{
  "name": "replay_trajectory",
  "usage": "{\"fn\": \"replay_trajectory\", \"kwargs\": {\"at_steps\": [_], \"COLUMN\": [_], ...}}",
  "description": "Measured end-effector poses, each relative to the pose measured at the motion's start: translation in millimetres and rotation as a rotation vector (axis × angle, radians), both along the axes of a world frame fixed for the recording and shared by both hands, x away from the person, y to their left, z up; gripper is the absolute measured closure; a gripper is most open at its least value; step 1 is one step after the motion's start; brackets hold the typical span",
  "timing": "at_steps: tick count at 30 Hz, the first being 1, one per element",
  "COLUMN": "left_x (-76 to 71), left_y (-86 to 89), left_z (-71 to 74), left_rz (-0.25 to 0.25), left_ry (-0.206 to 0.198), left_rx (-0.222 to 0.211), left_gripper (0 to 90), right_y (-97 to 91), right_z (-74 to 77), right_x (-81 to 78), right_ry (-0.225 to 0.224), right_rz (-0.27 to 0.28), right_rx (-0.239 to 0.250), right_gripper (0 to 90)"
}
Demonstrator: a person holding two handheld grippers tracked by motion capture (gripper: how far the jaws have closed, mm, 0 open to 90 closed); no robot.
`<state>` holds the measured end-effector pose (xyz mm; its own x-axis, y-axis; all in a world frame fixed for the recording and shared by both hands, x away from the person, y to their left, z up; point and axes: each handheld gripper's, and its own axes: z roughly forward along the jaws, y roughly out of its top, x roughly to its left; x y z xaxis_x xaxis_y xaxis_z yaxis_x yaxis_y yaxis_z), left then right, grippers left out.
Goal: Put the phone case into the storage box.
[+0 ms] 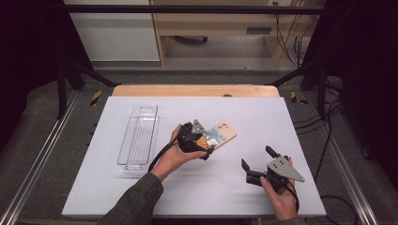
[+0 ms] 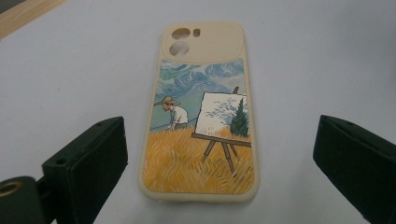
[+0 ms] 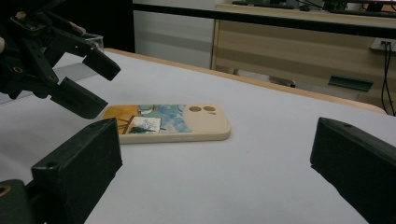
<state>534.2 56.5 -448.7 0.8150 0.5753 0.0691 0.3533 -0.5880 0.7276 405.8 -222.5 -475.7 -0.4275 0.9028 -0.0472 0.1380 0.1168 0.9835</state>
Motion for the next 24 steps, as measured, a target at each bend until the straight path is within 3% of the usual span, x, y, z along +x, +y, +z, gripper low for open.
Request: {"fn": "replay_trajectory", "kwargs": {"at_steps": [24], "left_x": [19.8], "left_y": [-3.7], "left_z": [-26.8], "left_rz": [0.024], "left_ry": [0.064], "left_rx": [0.016], "left_gripper": [3.7], "right_y": [1.6], "right_z": [-1.4], "right_x": [0.1], "right_ry": [0.011], "right_rz": [0.010], "right_rx": [-0.012], "right_gripper": [2.0]}}
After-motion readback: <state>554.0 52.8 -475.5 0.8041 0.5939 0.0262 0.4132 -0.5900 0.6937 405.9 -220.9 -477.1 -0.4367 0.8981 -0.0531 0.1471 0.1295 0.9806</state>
